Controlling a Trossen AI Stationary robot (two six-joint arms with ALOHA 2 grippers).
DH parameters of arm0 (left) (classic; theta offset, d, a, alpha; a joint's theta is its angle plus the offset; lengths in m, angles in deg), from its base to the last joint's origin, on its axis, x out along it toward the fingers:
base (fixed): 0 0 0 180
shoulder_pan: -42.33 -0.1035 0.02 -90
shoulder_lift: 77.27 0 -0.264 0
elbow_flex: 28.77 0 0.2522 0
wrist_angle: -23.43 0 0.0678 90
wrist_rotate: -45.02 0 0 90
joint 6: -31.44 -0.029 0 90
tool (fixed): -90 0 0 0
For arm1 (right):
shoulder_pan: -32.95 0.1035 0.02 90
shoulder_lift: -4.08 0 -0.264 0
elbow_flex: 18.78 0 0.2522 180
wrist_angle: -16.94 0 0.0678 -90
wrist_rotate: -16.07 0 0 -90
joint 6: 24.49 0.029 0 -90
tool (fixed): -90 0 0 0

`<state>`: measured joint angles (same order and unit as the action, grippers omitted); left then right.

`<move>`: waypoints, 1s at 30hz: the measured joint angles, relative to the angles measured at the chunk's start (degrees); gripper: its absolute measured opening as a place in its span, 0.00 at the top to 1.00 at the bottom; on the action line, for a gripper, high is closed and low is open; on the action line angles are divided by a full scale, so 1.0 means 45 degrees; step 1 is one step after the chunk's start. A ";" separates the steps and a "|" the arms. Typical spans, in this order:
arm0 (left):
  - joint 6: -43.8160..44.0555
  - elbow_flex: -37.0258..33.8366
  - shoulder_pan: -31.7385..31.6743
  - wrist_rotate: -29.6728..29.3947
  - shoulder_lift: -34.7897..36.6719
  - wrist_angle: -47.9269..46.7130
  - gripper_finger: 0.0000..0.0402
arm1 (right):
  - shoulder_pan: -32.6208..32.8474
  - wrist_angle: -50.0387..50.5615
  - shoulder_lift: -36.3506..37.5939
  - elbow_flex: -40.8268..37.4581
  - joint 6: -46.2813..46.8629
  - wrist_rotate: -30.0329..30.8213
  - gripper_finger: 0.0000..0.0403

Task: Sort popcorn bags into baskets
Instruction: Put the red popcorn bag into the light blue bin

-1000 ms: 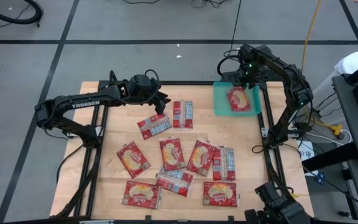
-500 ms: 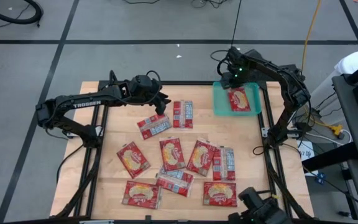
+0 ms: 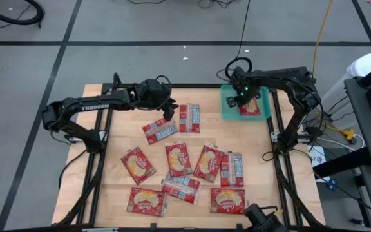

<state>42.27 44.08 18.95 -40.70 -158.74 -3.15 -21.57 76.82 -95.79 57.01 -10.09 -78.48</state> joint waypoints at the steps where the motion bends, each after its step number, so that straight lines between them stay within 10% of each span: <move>1: -0.0055 0.0000 -0.0006 -0.0005 0.0000 0.0001 0.62 | -0.0018 -0.0011 0.0001 -0.0171 0.0016 0.0094 0.99; 13: -0.0054 0.0000 -0.0006 -0.0060 0.0000 -0.0005 0.62 | -0.0389 0.0379 0.0029 -0.0522 0.0947 0.0706 1.00; 20: 0.0092 0.0000 -0.0006 -0.0065 0.0000 -0.0049 0.62 | -0.0500 0.1224 0.0509 -0.0583 0.1337 0.3351 1.00; 30: 0.0096 0.0000 -0.0006 -0.0069 0.0000 -0.0048 0.62 | -0.0641 0.0676 0.2227 -0.0561 0.1732 0.2887 1.00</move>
<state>42.70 44.08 18.93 -41.01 -158.74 -3.37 -24.46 79.86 -85.77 54.49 -2.30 -65.49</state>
